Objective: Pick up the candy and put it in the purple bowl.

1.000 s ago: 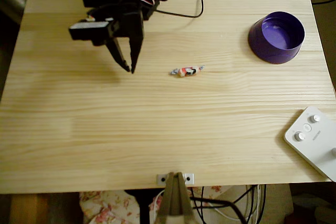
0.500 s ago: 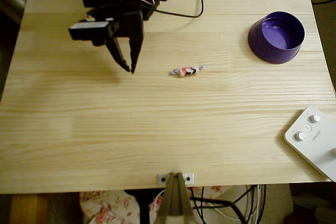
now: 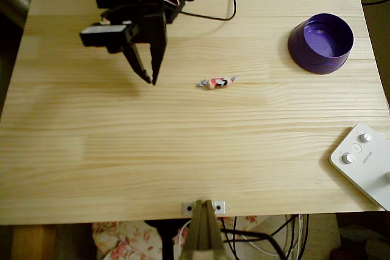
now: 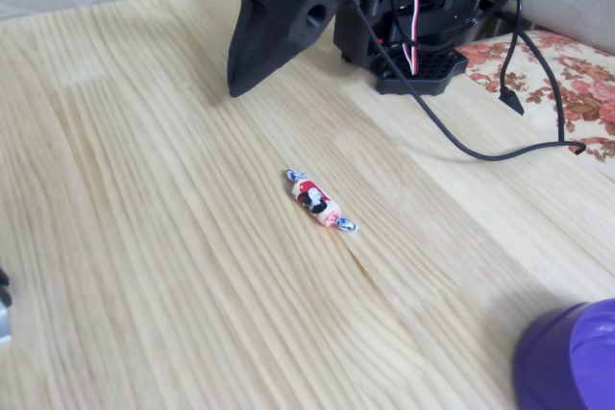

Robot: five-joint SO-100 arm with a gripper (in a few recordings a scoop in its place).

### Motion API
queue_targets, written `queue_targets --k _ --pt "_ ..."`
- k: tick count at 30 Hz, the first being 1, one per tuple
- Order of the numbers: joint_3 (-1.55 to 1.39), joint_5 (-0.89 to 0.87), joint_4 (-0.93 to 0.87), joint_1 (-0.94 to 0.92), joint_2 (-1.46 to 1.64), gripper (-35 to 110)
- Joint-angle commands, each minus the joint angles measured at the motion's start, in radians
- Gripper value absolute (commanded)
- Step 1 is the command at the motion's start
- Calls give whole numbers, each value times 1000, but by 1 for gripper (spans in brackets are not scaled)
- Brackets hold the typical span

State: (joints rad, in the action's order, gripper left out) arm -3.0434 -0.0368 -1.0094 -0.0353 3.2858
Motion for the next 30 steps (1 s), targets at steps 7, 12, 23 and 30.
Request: queue_targets --k 7,12,23,30 --pt "20 -15 -5 -12 14 -1" --pt "20 -15 -5 -12 14 -1" --pt "20 -21 -5 -17 14 -1" --pt "20 -38 -5 -32 14 -1"
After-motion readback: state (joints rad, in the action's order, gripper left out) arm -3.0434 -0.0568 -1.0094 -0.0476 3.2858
